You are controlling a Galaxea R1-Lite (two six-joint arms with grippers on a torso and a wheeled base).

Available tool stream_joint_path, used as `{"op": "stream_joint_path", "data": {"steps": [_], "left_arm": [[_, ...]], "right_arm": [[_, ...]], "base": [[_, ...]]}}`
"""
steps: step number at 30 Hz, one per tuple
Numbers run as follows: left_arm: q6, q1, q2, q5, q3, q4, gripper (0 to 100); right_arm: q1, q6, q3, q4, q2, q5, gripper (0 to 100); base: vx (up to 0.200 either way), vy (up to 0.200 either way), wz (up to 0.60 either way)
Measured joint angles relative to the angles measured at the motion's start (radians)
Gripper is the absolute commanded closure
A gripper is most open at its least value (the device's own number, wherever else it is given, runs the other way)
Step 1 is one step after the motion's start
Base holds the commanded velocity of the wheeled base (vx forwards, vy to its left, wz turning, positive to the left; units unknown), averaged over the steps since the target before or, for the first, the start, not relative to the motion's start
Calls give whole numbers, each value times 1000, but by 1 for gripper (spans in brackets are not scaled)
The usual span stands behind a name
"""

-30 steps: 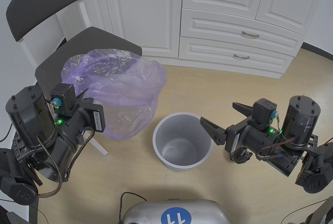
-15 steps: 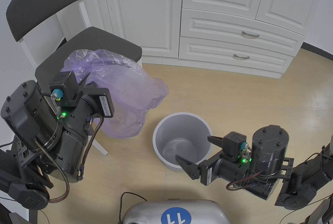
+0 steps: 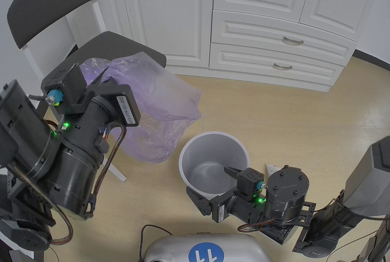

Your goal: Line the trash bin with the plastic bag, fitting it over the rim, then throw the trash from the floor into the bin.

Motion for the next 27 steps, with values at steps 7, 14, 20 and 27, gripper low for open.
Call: {"op": "stream_joint_path", "data": {"steps": [7,14,20,27], "left_arm": [[14,-48,-29,16,-23,-1,100],[15,-63,-37,20,-39,-8,100],[16,-82,-38,19,-55,-42,100],[15,-105,-39,19,-75,-72,100]], "right_arm": [[-4,6,-43,-15,60,-49,0],[-22,54,-139,-6,90,-117,0],[-30,91,-200,-2,136,-147,0],[-13,143,-252,-1,207,-149,0]], "base": [[0,0,0],[0,0,0],[0,0,0],[0,0,0]]}}
